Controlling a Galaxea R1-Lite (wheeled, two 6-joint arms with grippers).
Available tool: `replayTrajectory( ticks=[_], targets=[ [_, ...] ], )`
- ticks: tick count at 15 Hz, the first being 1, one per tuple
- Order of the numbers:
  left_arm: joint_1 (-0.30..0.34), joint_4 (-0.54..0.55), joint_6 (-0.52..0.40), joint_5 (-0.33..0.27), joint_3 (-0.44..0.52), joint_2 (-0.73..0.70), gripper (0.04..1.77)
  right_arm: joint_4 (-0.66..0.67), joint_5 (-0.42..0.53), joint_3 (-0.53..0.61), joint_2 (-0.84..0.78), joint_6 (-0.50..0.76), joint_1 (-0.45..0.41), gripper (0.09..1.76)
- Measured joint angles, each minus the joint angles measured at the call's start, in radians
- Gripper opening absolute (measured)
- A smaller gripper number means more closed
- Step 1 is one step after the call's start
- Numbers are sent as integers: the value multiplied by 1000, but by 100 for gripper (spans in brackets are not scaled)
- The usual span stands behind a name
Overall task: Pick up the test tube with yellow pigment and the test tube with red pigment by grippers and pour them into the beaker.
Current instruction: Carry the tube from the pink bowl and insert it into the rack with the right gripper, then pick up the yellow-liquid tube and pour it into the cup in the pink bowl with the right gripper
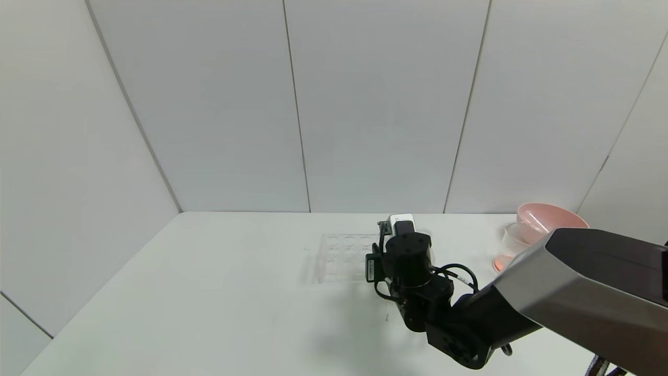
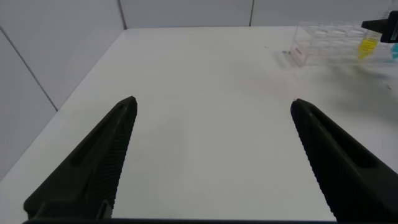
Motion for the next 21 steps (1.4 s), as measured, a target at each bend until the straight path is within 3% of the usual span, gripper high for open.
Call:
replayTrajectory(
  ticks=[13, 21],
  targets=[
    [0, 0, 0, 0, 0, 0, 176, 4, -7, -11, -12, -3, 5, 51],
    [0, 0, 0, 0, 0, 0, 176, 17, 0, -16, -141, -73, -4, 51]
  ],
)
